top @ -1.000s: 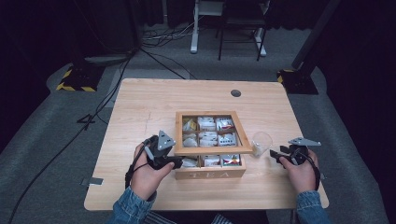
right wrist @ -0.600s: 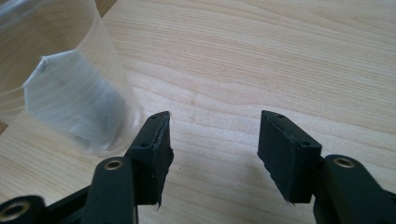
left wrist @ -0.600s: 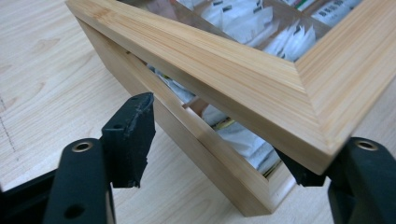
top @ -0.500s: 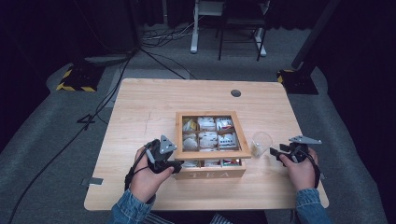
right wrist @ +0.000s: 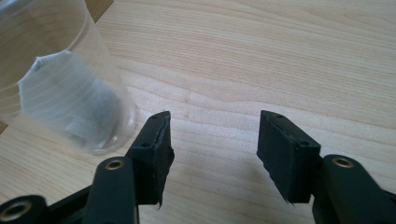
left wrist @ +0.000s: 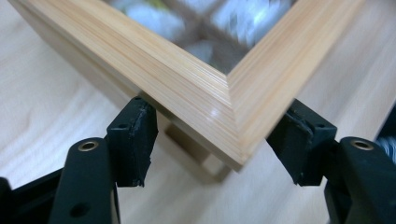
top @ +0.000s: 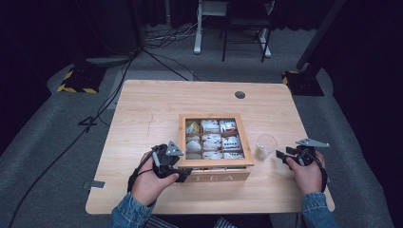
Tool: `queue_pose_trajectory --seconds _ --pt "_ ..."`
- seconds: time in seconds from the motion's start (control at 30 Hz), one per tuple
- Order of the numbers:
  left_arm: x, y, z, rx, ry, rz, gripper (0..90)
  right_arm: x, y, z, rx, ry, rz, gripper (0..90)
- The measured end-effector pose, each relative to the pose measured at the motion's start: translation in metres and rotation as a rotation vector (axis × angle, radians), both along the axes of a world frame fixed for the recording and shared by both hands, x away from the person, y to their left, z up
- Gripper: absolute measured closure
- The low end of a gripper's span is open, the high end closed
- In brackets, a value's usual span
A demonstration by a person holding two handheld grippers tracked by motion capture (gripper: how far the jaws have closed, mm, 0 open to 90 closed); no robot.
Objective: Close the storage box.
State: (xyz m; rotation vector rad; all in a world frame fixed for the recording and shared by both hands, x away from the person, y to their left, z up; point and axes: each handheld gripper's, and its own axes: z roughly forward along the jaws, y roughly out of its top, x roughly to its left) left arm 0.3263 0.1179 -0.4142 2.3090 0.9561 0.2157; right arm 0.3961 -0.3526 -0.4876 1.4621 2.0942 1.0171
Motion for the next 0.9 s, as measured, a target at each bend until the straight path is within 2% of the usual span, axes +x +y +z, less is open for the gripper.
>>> queue_pose_trajectory --seconds 0.07,0.3,0.47,0.63,0.83,0.9 --pt "0.0000 -0.0007 -0.0019 0.004 0.020 0.003 35.2 0.0000 0.0004 0.0000 0.002 0.001 0.000 45.7" --pt "0.0000 -0.0011 -0.0030 0.010 0.022 0.002 35.2 -0.0001 0.0005 0.0002 0.004 0.002 0.000 45.7" --pt "0.0004 -0.0017 -0.0041 0.033 0.044 -0.005 34.6 -0.0001 0.0012 -0.0005 0.007 0.010 0.001 45.8" --pt "0.0003 -0.0018 -0.0040 0.036 0.045 -0.005 34.6 0.0005 0.0011 -0.0011 0.005 0.007 0.006 45.7" --pt "-0.0013 -0.0016 -0.0043 0.070 0.022 -0.023 33.3 0.0020 0.0030 -0.0015 0.008 0.015 0.005 45.7" --pt "-0.0023 -0.0009 -0.0040 0.075 0.026 -0.022 32.9 0.0032 0.0037 -0.0015 0.008 0.013 0.011 45.6"
